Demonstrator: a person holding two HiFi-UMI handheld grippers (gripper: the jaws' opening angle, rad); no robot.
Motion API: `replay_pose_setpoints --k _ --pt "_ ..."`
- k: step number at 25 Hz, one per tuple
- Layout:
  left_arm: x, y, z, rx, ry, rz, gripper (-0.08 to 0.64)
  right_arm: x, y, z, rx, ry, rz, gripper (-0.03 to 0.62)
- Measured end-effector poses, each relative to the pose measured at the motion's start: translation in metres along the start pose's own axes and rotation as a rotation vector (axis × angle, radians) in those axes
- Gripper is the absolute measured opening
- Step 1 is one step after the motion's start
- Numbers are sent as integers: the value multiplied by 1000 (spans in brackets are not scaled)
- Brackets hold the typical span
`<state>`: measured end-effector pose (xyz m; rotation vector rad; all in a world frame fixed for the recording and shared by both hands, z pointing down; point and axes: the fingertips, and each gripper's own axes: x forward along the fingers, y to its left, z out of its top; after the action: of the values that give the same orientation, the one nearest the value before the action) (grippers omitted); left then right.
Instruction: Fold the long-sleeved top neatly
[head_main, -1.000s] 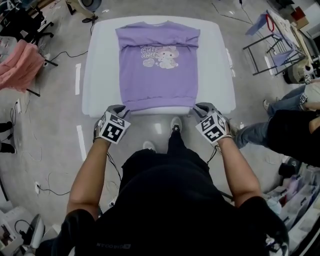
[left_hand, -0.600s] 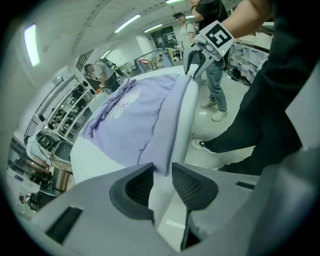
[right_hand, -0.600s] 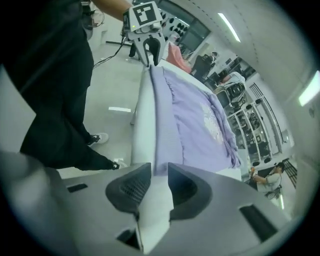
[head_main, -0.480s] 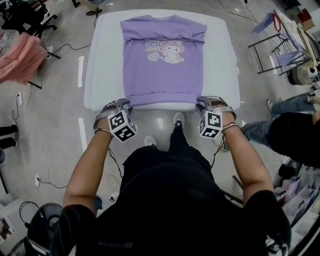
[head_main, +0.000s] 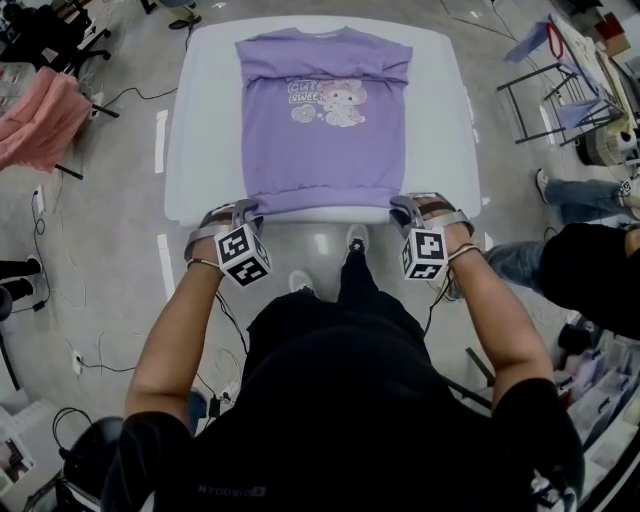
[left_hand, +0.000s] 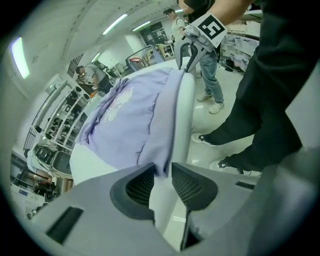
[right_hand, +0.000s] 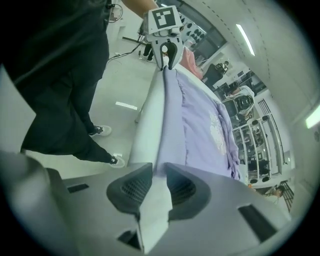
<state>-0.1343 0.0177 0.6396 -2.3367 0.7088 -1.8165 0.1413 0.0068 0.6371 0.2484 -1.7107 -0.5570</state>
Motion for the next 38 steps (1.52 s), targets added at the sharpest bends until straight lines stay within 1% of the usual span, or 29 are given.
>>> replay_pose_setpoints --k 3,6,8,10,11,12,13,14,15,17,19,22,26,32,34,37,38 --pt "1 -1 -1 -18 6 -71 106 2 2 1 -46 -22 59 98" --pt "4 -1 -1 -53 16 -168 104 3 2 0 -42 -35 163 98" --pt "4 -1 -1 -64 27 -218 103 4 3 1 -35 -40 232 98" --pt "4 -1 -1 -72 35 -247 100 3 4 1 -41 -40 286 92" --pt "3 -1 -1 -78 37 -252 97 3 6 1 -50 -39 308 77" --pt "3 0 -1 -88 39 -249 94 3 8 2 -60 -39 323 51" --pt "2 1 -2 -98 40 -237 87 2 9 2 -69 -41 330 46" --pt "2 3 -3 -105 43 -217 67 2 10 2 -75 -46 328 40" --pt "2 5 -4 -107 46 -193 28 1 10 2 -77 -51 318 34" --pt "3 6 -5 -112 48 -164 28 2 8 1 -68 -64 278 14" --pt "0 5 -7 -111 50 -160 28 1 7 -1 -49 -69 248 12" --pt "-4 2 -7 -95 52 -154 28 -4 9 -6 -26 -68 236 12" --pt "-16 3 -9 -84 42 -142 28 -19 8 -10 13 -100 212 12" --pt "-37 -7 -14 -68 32 -160 26 -52 8 0 116 -153 188 12" --pt "-44 -10 -16 -86 20 -164 26 -61 12 5 159 -157 173 12" --pt "-55 -17 -20 -151 -9 -167 26 -70 23 11 227 -153 157 12" --pt "-58 -20 -22 -159 -12 -172 26 -73 28 13 242 -152 159 12"
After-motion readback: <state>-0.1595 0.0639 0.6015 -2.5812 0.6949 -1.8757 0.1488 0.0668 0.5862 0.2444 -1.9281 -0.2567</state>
